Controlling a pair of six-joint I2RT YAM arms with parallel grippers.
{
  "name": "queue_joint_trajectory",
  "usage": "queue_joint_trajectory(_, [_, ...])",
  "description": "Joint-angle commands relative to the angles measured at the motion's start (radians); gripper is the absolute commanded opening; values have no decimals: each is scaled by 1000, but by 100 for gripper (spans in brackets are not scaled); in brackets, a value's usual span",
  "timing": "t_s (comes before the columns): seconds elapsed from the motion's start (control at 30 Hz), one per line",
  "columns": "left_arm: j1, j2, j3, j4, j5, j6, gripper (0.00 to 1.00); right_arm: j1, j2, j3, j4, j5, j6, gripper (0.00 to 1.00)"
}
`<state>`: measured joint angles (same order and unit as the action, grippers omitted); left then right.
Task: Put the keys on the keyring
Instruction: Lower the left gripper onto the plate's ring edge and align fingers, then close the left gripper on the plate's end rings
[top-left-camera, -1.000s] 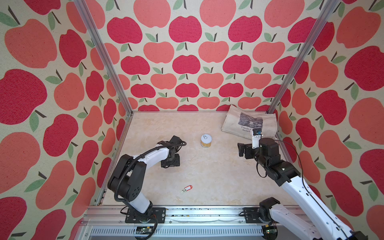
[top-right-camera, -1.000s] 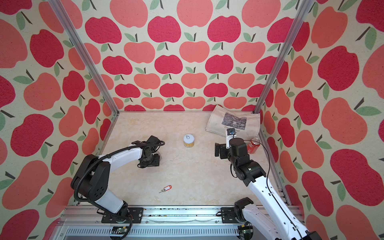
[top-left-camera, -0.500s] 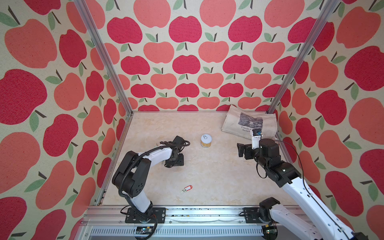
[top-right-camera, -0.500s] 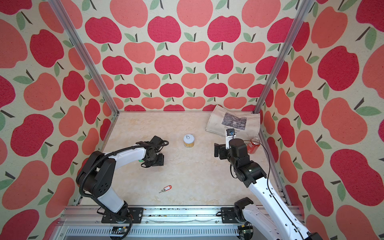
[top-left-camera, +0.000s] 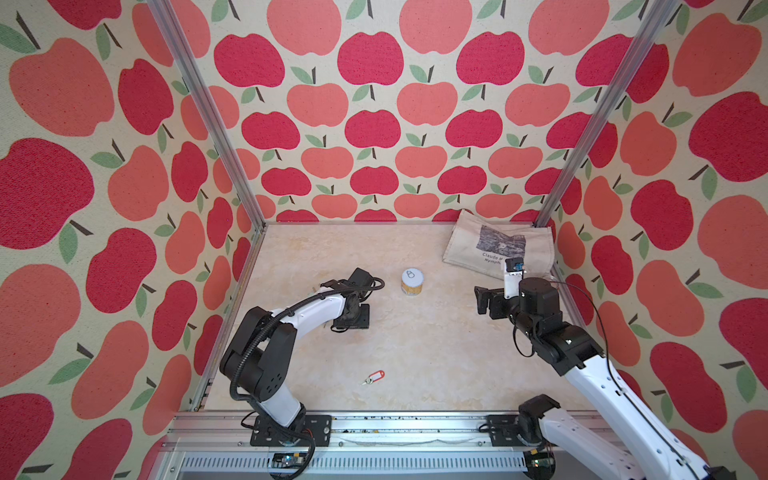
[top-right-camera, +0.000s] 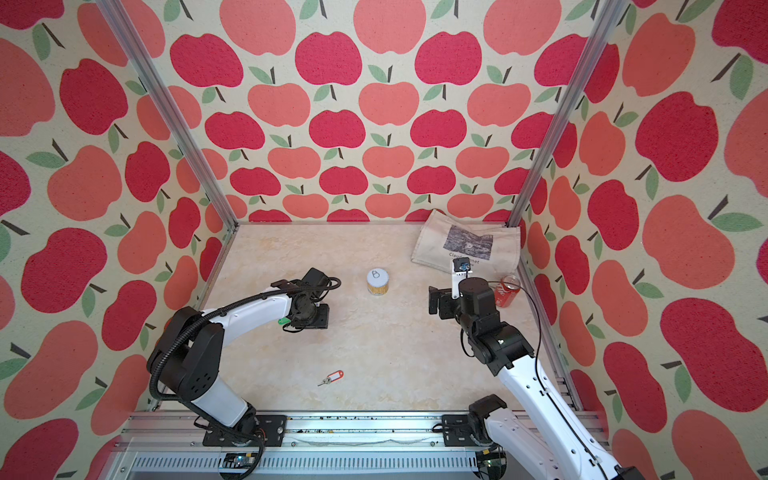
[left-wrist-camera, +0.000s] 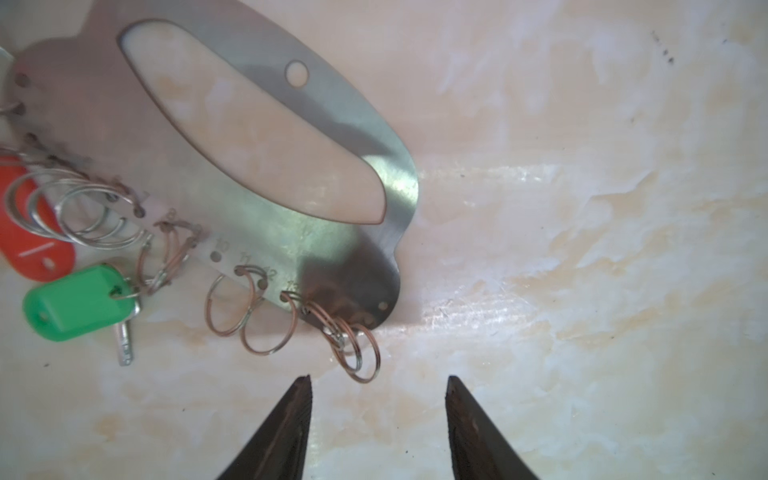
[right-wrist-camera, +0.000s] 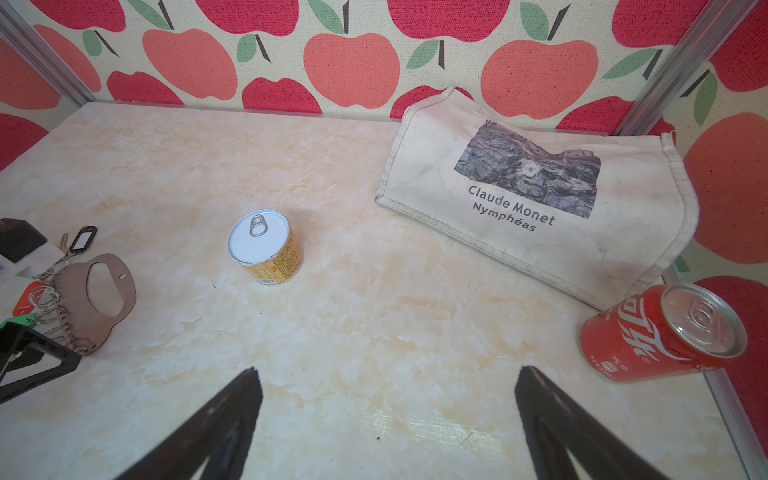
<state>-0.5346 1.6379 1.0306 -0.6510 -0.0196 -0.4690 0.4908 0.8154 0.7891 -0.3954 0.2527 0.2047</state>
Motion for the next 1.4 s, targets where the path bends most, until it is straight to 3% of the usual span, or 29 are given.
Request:
queue_joint_trajectory(0.0, [4,3,61,-69,-68,49,52,7,-10,-12,-2,0,19,99])
queue_joint_trajectory(0.8, [-60,117,167,-154,-155,81,31,9,-77,-29,-42,3,32,99])
queue_joint_trajectory(1.37, [36,83,99,-57,-58,-119,24,8,-93,-47,-38,-11,36,99])
